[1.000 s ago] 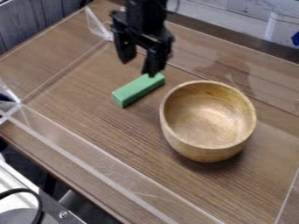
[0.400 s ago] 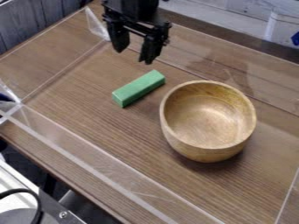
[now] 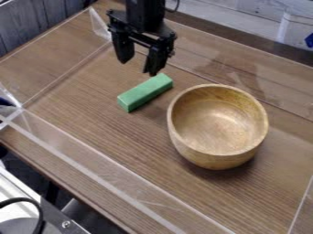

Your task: Remove the green block from inside the brown bowl and put it on the table

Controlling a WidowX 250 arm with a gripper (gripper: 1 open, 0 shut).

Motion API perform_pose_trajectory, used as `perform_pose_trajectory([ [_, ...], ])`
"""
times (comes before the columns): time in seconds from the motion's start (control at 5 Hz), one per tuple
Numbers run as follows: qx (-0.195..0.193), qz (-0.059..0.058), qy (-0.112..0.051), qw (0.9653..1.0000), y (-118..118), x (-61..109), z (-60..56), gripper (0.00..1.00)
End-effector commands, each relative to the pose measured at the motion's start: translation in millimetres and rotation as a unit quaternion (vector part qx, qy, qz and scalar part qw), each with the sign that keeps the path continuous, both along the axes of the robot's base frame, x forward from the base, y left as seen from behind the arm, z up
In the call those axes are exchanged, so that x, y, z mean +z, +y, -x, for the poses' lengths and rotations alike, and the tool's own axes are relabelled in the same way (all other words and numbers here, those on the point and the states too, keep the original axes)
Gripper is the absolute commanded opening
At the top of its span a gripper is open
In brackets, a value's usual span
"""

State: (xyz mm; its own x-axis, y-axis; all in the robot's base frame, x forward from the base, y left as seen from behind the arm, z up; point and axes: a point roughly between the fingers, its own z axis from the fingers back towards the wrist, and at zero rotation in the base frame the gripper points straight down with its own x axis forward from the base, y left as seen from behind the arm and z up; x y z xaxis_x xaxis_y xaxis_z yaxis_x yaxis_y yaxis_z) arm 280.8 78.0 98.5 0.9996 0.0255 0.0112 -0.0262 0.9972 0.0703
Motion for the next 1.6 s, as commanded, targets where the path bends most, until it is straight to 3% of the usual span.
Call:
perform_pose_trajectory([
  [0.0, -0.017, 0.002, -0.024, 0.9996, 8.3, 15.4, -15.7, 1.00],
  [0.4, -0.013, 0.017, -0.024, 0.9995, 27.7, 3.5, -20.4, 1.00],
  [0.6, -0.004, 0.041, -0.023, 0.9989, 32.2, 1.0, -8.0, 1.00],
  [0.8, 0.010, 0.064, -0.026, 0.9976, 40.1, -0.5, 12.1, 0.00],
  [1.0, 0.042, 0.041, -0.006, 0.9983, 51.7, -11.0, 39.1, 0.00],
  [1.2, 0.066, 0.014, 0.018, 0.9976, 60.9, -29.2, 56.8, 0.00],
  [1.4, 0.067, 0.028, 0.032, 0.9969, 74.8, -42.8, 60.1, 0.00],
])
